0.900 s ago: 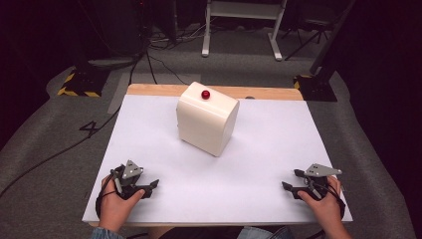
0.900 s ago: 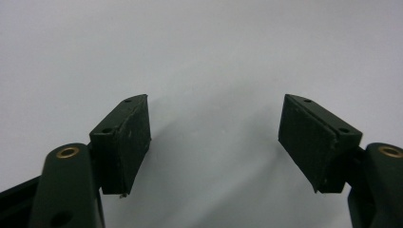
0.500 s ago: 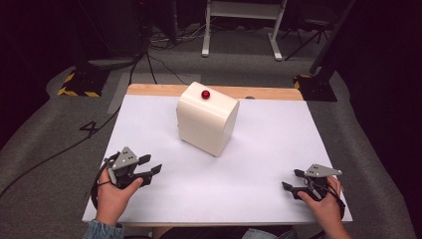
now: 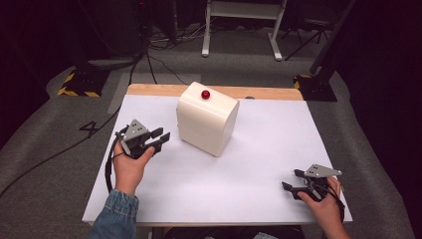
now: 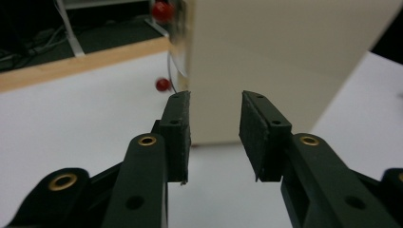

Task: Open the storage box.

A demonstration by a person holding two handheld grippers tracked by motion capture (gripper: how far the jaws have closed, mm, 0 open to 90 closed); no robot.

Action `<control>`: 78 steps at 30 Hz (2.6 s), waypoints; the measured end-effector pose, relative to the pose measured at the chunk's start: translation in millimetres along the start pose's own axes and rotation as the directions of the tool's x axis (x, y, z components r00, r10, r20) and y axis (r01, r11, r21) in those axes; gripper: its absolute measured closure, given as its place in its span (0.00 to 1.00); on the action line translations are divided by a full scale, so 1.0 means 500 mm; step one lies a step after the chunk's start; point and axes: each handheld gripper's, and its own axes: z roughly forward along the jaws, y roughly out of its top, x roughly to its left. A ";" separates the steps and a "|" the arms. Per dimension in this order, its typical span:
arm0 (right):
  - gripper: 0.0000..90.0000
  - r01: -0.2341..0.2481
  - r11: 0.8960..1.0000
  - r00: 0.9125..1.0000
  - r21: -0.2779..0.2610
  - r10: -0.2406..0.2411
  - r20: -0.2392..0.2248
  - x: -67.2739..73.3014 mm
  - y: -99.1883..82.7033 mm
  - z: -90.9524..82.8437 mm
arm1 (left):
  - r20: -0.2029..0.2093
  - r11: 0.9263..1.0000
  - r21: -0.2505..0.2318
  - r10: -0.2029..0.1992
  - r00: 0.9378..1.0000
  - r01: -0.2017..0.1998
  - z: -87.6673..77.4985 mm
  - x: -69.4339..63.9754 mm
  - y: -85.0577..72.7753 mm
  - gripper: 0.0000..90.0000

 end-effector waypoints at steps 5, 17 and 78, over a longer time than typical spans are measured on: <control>0.29 0.000 1.000 1.000 -0.001 0.000 0.002 0.000 0.000 0.000 | -0.045 0.998 -0.057 0.013 0.999 -0.016 0.025 0.028 0.054 0.74; 0.29 0.002 1.000 1.000 -0.004 -0.002 0.007 0.001 -0.001 0.000 | -0.023 0.998 -0.030 0.047 0.999 -0.048 0.095 0.045 0.111 0.72; 0.42 0.067 0.998 0.997 -0.014 -0.066 0.048 0.054 0.021 0.000 | -0.030 0.986 0.090 0.145 0.989 -0.141 0.126 -0.030 -0.011 0.59</control>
